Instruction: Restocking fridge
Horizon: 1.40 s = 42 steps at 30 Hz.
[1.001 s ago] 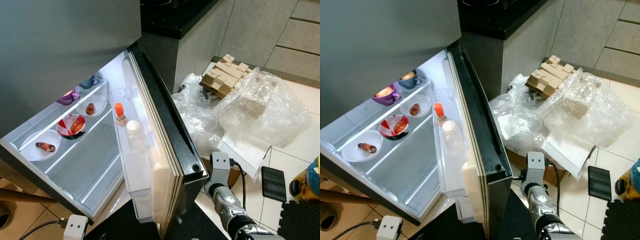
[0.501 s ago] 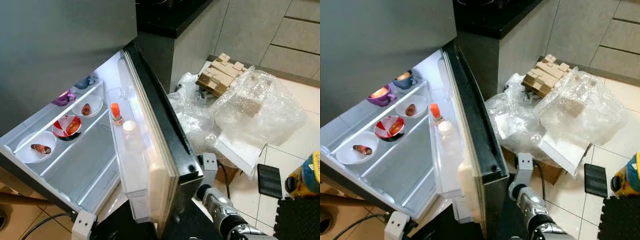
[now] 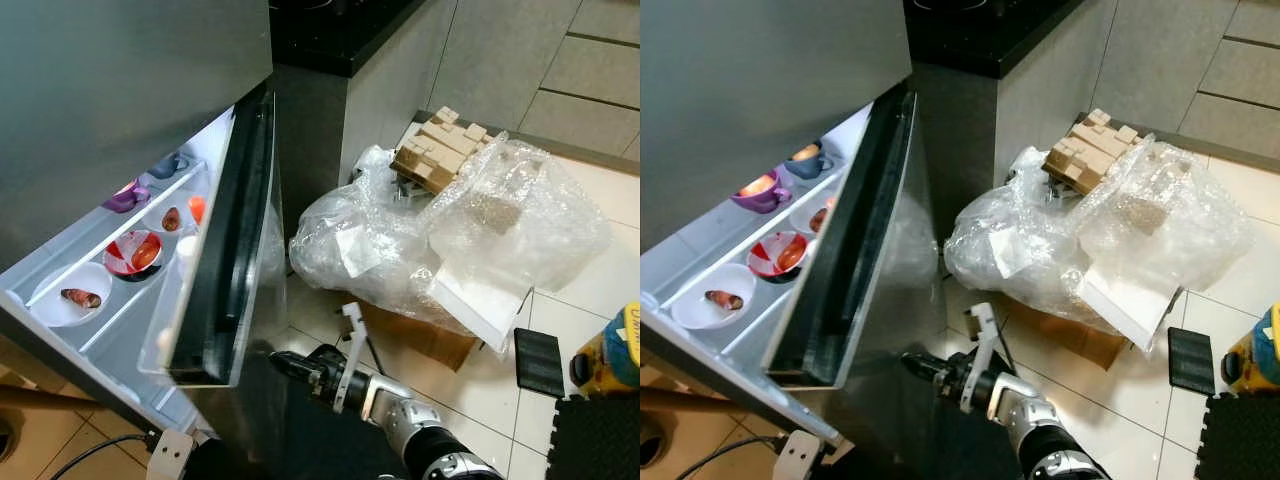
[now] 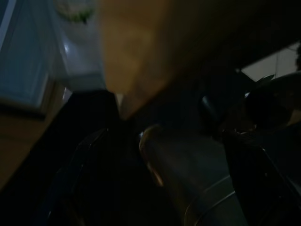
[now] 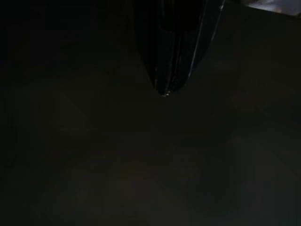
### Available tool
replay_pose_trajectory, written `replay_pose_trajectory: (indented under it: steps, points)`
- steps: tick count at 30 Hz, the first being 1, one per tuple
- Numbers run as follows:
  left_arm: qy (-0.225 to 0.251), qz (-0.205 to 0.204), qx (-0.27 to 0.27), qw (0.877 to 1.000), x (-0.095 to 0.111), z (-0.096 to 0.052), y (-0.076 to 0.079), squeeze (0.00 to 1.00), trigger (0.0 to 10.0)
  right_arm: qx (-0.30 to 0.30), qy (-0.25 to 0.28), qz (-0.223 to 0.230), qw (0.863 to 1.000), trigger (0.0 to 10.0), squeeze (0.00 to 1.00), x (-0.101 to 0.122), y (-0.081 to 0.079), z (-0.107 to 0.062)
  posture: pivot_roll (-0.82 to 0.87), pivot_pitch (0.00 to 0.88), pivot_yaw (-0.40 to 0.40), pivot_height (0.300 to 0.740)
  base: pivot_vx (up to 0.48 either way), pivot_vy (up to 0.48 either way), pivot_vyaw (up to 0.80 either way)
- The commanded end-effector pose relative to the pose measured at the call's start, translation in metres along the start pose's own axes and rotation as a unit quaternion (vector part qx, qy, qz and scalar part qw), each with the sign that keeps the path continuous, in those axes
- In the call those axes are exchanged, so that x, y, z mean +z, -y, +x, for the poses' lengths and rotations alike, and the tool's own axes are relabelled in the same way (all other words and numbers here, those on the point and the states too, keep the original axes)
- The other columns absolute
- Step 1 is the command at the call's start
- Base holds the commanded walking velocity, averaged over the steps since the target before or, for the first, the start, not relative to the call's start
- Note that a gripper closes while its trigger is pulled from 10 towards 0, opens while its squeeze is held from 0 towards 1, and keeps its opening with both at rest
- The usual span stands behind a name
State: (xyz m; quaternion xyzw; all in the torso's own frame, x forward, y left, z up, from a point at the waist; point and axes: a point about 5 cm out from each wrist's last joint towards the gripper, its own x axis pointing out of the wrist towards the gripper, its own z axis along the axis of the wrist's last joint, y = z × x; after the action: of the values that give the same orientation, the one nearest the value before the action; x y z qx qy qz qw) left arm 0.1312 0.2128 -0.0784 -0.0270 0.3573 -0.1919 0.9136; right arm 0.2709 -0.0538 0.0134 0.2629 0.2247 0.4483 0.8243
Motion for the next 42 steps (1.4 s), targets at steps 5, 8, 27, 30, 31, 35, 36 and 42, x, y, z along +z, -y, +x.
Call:
replay_pose_trajectory:
  steps: [5,8,27,30,31,35,36,42]
  points:
    - [-0.083,-0.015,0.076,0.993,-0.024,-0.014,-0.013,0.00,10.0,-0.318,-0.054,-0.013,0.946,10.0,0.00,-0.027,0.054,-0.058,-0.12,0.107,0.021,0.701,0.000,0.000,0.00]
    - [-0.078,-0.018,0.098,0.992,-0.024,-0.015,-0.015,0.00,10.0,-0.397,-0.062,-0.007,0.916,10.0,0.00,-0.036,0.067,-0.088,-0.11,0.104,0.019,0.701,0.000,0.000,0.00]
    - [-0.039,-0.027,0.150,0.987,-0.021,-0.015,-0.016,0.00,10.0,-0.482,-0.120,-0.046,0.867,10.0,0.00,-0.086,0.068,-0.144,-0.13,0.109,0.027,0.701,0.000,0.000,0.04]
    - [-0.040,-0.029,0.149,0.988,-0.021,-0.015,-0.015,0.00,10.0,-0.474,-0.133,-0.052,0.869,10.0,0.00,-0.091,0.065,-0.141,-0.13,0.110,0.024,0.701,0.000,0.000,0.80]
    - [-0.040,-0.029,0.149,0.988,-0.021,-0.015,-0.015,0.00,10.0,-0.474,-0.133,-0.052,0.869,10.0,0.00,-0.091,0.065,-0.141,-0.13,0.110,0.024,0.701,0.000,0.000,0.80]
    - [-0.039,-0.030,0.148,0.988,-0.021,-0.014,-0.014,0.00,10.0,-0.474,-0.137,-0.052,0.868,10.0,0.00,-0.094,0.063,-0.140,-0.12,0.112,0.016,0.701,0.000,0.000,0.80]
    - [-0.038,-0.031,0.148,0.988,-0.021,-0.014,-0.014,0.00,10.0,-0.473,-0.137,-0.052,0.869,10.0,0.00,-0.094,0.063,-0.140,-0.12,0.112,0.016,0.701,0.000,0.000,0.80]
    - [-0.038,-0.034,0.150,0.987,-0.021,-0.014,-0.014,0.00,10.0,-0.472,-0.138,-0.055,0.869,10.0,0.00,-0.094,0.064,-0.141,-0.12,0.114,0.015,0.701,0.000,0.000,0.80]
